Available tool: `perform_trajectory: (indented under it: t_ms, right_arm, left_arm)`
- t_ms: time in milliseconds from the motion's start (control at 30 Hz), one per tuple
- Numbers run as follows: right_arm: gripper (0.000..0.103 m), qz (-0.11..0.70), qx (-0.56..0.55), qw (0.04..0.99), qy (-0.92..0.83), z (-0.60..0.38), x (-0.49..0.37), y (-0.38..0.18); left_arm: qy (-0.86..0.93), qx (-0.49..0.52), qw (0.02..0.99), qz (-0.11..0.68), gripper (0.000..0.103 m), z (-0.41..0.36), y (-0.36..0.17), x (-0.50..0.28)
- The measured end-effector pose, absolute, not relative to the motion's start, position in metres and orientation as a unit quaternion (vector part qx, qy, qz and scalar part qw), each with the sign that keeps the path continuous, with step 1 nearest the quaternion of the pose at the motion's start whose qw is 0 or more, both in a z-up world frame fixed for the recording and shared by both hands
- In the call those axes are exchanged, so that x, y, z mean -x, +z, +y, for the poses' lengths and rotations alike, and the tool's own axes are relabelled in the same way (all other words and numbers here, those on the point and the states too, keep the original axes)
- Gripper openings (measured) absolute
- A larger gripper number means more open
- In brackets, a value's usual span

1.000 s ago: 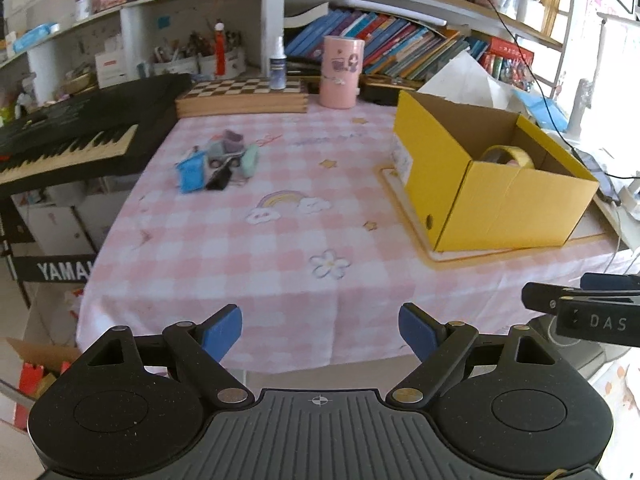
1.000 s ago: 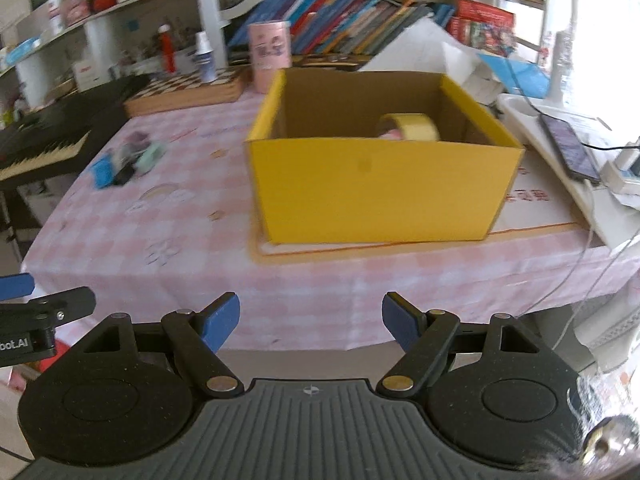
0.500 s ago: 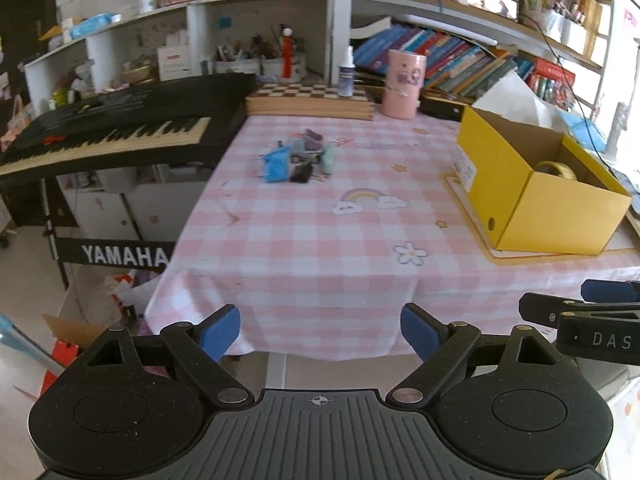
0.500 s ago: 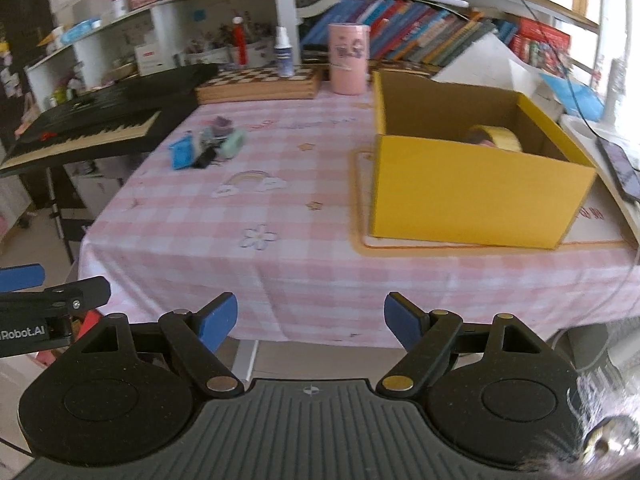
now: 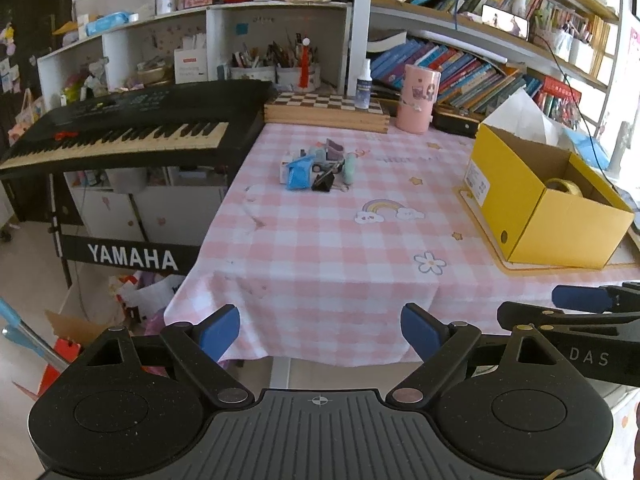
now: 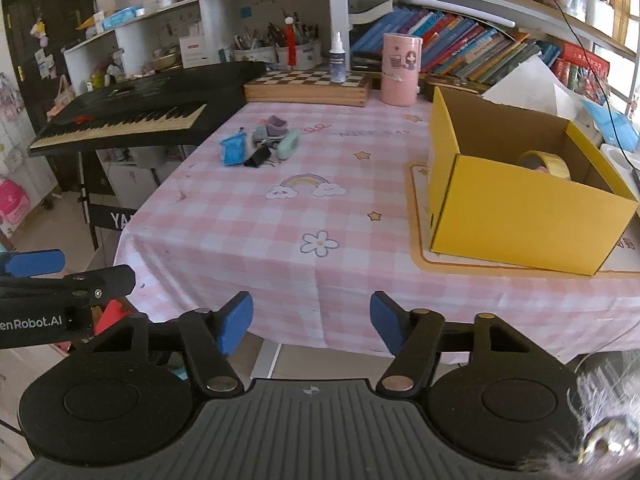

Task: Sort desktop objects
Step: 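Withdraw both tools from the box back toward the small items, then approach the toy car and small items with both tools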

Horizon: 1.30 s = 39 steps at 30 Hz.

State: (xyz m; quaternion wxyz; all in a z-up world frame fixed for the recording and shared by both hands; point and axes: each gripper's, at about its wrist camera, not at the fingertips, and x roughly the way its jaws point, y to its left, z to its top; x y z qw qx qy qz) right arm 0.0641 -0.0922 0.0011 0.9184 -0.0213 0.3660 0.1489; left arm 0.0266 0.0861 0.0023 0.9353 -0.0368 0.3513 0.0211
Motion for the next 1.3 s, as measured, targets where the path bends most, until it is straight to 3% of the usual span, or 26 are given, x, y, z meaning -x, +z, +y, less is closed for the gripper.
perform_trajectory:
  t_ms: [167, 767, 1300]
  right_arm:
    - [0.052, 0.366, 0.015, 0.918, 0.153, -0.089, -0.065, 0.003]
    - [0.051, 0.363, 0.019, 0.916, 0.172, -0.073, -0.088, 0.002]
    - [0.045, 0.394, 0.029, 0.9, 0.183, -0.061, -0.175, -0.013]
  left_arm:
    - [0.016, 0.036, 0.938, 0.344, 0.09, 0.091, 0.005, -0.029]
    - [0.011, 0.03, 0.939, 0.343, 0.09, 0.098, 0.001, -0.045]
    - [0.019, 0.043, 0.931, 0.363, 0.09, 0.105, -0.016, -0.12]
